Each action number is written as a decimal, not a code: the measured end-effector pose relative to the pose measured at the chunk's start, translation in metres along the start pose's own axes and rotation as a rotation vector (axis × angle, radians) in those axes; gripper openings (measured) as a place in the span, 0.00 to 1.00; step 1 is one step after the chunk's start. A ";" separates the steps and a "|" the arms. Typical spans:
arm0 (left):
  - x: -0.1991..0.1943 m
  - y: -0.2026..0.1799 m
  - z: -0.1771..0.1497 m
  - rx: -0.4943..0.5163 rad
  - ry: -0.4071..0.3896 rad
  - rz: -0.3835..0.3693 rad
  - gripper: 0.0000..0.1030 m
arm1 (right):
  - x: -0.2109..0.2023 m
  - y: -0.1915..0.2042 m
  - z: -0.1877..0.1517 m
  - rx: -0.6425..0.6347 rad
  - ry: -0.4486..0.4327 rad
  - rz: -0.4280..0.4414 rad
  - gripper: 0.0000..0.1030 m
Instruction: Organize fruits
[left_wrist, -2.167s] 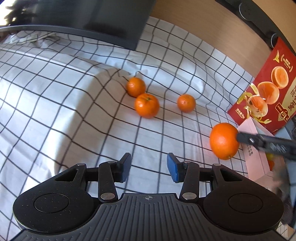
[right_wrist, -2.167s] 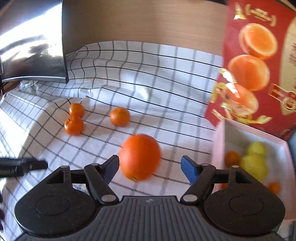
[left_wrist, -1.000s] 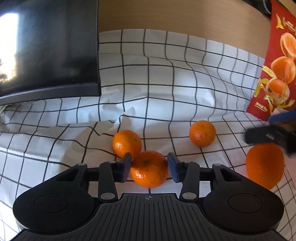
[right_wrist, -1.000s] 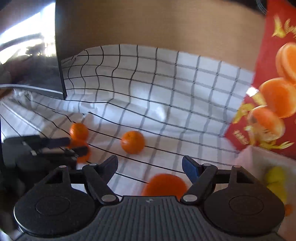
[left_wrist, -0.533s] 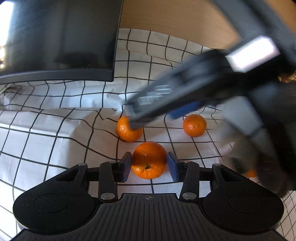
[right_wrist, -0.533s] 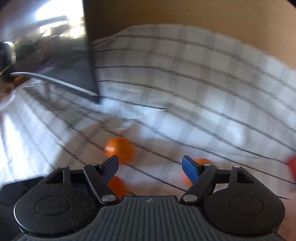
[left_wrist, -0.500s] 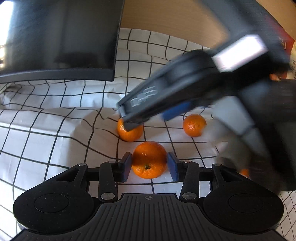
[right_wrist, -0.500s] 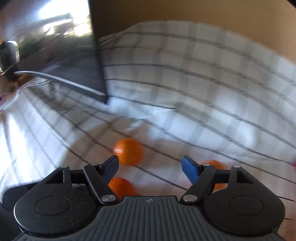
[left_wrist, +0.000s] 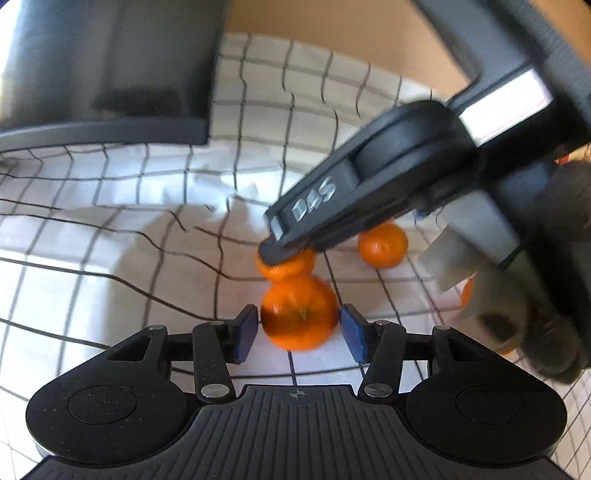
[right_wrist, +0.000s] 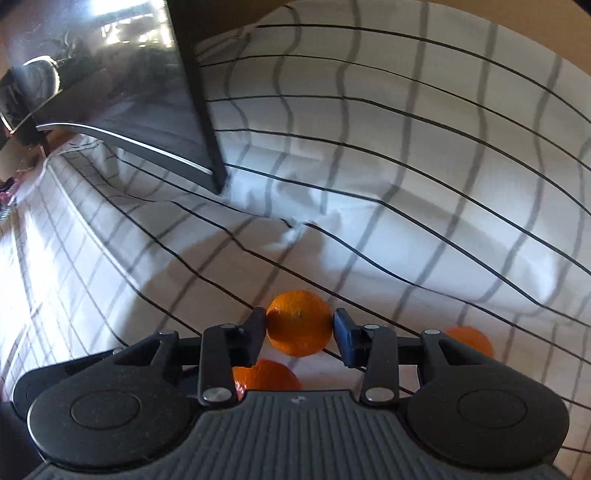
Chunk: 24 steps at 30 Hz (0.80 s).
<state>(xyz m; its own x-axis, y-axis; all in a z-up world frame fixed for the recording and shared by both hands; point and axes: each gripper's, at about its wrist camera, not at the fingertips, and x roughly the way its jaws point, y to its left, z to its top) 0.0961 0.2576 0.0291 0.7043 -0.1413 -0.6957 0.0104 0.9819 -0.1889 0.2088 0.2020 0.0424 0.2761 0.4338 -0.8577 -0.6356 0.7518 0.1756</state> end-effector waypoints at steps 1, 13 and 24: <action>0.006 -0.002 0.001 0.022 0.021 0.010 0.50 | -0.003 -0.005 -0.002 0.014 -0.003 0.001 0.38; -0.018 -0.017 -0.012 0.009 -0.011 -0.024 0.12 | -0.082 -0.043 -0.044 0.110 -0.121 -0.001 0.18; -0.031 -0.043 -0.039 -0.009 0.014 -0.009 0.14 | -0.138 -0.062 -0.148 0.141 -0.149 -0.047 0.15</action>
<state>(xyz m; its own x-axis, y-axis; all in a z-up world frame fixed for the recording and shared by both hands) 0.0461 0.2152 0.0316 0.6945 -0.1514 -0.7034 0.0100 0.9795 -0.2010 0.1030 0.0219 0.0787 0.4134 0.4578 -0.7871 -0.5155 0.8302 0.2122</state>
